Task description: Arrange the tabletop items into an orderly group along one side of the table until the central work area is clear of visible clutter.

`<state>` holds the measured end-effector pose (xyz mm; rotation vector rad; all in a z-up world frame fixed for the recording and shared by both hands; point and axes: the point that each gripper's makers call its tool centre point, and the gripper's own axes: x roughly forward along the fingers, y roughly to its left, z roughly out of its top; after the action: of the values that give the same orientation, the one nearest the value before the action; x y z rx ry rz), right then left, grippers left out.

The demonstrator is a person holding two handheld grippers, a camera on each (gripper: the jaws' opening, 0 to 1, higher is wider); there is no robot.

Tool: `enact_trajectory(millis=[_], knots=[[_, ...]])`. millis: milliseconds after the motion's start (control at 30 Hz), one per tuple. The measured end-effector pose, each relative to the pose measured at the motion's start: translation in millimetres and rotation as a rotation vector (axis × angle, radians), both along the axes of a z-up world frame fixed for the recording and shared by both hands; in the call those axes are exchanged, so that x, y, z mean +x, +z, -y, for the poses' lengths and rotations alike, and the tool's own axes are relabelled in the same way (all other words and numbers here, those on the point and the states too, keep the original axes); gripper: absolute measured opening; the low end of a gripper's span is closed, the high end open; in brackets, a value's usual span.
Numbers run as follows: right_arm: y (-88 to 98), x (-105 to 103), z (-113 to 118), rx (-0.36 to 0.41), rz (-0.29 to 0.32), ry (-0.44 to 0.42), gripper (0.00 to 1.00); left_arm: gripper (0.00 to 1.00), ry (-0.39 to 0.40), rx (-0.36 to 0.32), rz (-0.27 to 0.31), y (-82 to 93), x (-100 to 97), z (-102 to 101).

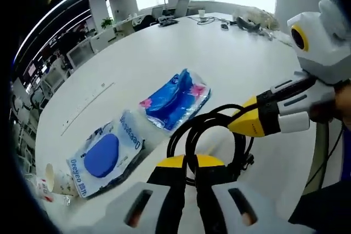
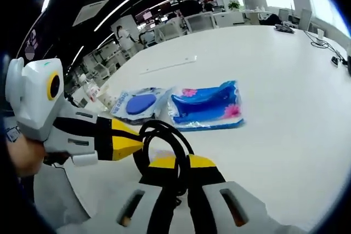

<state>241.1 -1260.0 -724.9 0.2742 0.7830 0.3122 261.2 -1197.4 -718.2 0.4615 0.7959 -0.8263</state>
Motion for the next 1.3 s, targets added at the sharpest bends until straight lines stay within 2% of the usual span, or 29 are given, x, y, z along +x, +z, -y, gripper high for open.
enact_trajectory(millis=[367, 967, 1300], knots=[[-9.4, 6, 3, -0.004, -0.016, 0.011, 0.01, 0.04, 0.020, -0.010, -0.032, -8.2, 8.9, 3], [-18.7, 12, 5, 0.001, -0.030, 0.005, 0.01, 0.05, 0.027, 0.002, -0.043, -18.8, 13.3, 4], [-25.1, 13, 3, -0.040, 0.006, 0.035, 0.02, 0.05, 0.021, 0.020, -0.053, -30.2, 13.5, 2]])
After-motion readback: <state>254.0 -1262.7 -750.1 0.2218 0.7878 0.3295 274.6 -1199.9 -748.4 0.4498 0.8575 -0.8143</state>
